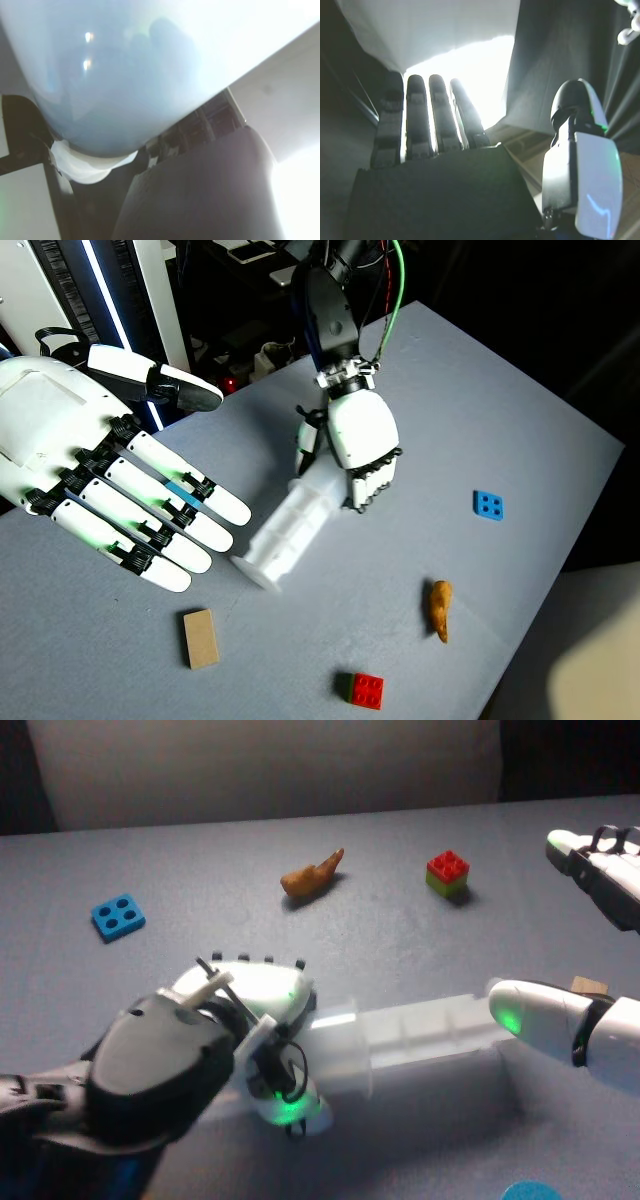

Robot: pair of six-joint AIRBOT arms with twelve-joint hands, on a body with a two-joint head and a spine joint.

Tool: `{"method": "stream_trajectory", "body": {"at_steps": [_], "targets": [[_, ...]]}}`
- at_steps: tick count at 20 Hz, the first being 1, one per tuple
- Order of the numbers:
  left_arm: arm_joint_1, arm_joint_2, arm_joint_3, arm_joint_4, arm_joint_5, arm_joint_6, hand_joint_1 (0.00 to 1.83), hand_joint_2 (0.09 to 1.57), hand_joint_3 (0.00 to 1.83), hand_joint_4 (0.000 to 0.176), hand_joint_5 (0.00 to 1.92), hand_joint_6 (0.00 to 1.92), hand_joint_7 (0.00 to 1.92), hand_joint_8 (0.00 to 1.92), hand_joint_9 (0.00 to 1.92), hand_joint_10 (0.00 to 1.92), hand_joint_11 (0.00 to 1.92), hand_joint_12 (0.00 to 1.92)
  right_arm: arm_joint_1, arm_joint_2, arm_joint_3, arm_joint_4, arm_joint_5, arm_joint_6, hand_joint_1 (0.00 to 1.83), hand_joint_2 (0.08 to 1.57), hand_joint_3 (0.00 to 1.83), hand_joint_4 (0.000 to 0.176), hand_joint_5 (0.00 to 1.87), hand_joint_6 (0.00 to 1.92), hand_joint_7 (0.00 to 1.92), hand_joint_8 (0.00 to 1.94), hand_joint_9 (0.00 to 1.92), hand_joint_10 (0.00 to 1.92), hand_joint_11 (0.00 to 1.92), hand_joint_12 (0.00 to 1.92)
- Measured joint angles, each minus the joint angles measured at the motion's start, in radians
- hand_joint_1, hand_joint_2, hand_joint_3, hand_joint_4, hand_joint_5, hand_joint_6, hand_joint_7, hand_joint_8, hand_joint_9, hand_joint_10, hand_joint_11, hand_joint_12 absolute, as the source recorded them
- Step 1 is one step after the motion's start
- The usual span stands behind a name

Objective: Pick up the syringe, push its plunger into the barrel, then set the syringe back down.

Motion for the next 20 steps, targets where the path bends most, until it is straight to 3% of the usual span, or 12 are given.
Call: {"method": "stream_trajectory", "body": {"at_steps": [1,3,6,7,8,10,11,12,14,15,16,20], "targets": [[0.0,0.025,-0.002,0.111,0.037,-0.079,1.48,1.17,0.0,0.0,0.75,1.19,0.7,1.24,0.86,1.14,0.8,1.53,0.0,0.0,0.0,0.0,0.003,0.004,0.09,1.04,0.0,0.0,0.04,0.0,0.08,0.0,0.1,0.0,0.0,0.35],[-0.003,0.055,-0.008,0.267,0.065,-0.191,1.48,1.17,0.0,0.0,0.77,1.19,0.67,1.27,0.84,1.19,0.77,1.55,0.0,-0.008,0.0,0.0,0.016,0.019,0.1,1.03,0.0,0.0,0.05,0.0,0.09,0.0,0.11,0.0,0.0,0.38],[-0.002,0.089,-0.016,0.359,0.115,-0.271,1.48,1.17,0.0,0.0,0.73,1.23,0.7,1.25,0.85,1.15,0.78,1.55,0.0,-0.019,0.0,0.001,0.073,0.056,0.07,1.04,0.0,0.0,0.03,0.01,0.07,0.0,0.09,0.0,0.0,0.32],[-0.006,0.103,-0.016,0.381,0.147,-0.274,1.48,1.17,0.0,0.0,0.72,1.23,0.7,1.25,0.85,1.15,0.8,1.53,0.002,-0.021,0.0,0.001,0.105,0.074,0.07,1.04,0.0,0.0,0.04,0.01,0.08,0.01,0.09,0.0,0.0,0.32],[-0.013,0.117,-0.016,0.413,0.179,-0.271,1.49,1.12,0.0,0.0,0.84,1.02,0.85,1.1,0.98,1.0,0.9,1.47,0.013,-0.022,0.0,0.005,0.136,0.09,0.07,1.03,0.0,0.0,0.03,0.0,0.07,0.0,0.08,0.0,0.0,0.31],[-0.028,0.138,-0.016,0.471,0.219,-0.269,1.49,1.15,0.0,0.0,0.75,1.13,0.78,1.16,0.92,1.09,0.83,1.51,0.034,-0.019,0.0,0.005,0.203,0.108,0.07,1.04,0.0,0.0,0.03,0.0,0.07,0.0,0.08,0.0,0.0,0.29],[-0.032,0.144,-0.016,0.494,0.233,-0.27,1.5,1.1,0.0,0.0,0.86,0.99,0.86,1.06,1.03,0.93,0.97,1.38,0.038,-0.016,0.0,-0.001,0.24,0.119,0.08,1.04,0.0,0.0,0.03,0.0,0.07,0.0,0.09,0.0,0.0,0.29],[-0.039,0.147,-0.015,0.502,0.253,-0.27,1.5,1.08,0.0,0.0,0.94,0.87,0.88,1.07,1.03,0.95,0.95,1.4,0.039,-0.014,-0.004,0.005,0.273,0.138,0.06,1.04,0.0,0.0,0.04,0.0,0.07,0.0,0.08,0.0,0.0,0.26],[-0.057,0.148,-0.014,0.502,0.293,-0.265,1.5,1.09,0.0,0.0,0.9,0.94,0.88,1.06,1.02,0.96,0.93,1.41,0.041,-0.013,-0.031,0.056,0.314,0.178,0.07,1.04,0.0,0.0,0.04,0.0,0.07,0.0,0.08,0.0,0.0,0.25],[-0.073,0.148,-0.011,0.505,0.312,-0.243,1.49,1.15,0.0,0.0,0.78,1.11,0.74,1.22,0.89,1.13,0.82,1.5,0.053,-0.013,-0.052,0.104,0.323,0.204,0.07,1.04,0.0,0.0,0.03,0.0,0.06,0.0,0.07,0.0,0.0,0.24],[-0.093,0.148,0.0,0.52,0.328,-0.224,1.48,1.17,0.0,0.0,0.76,1.15,0.71,1.26,0.85,1.17,0.79,1.54,0.059,-0.013,-0.07,0.145,0.331,0.224,0.06,1.04,0.0,0.0,0.03,0.0,0.07,0.0,0.08,0.0,0.0,0.24],[-0.119,0.149,0.058,0.527,0.37,-0.192,1.48,1.17,0.0,0.0,0.75,1.18,0.72,1.24,0.85,1.16,0.81,1.52,0.065,-0.012,-0.119,0.23,0.341,0.228,0.05,1.05,0.0,0.0,0.03,0.0,0.07,0.0,0.09,0.0,0.0,0.29]]}}
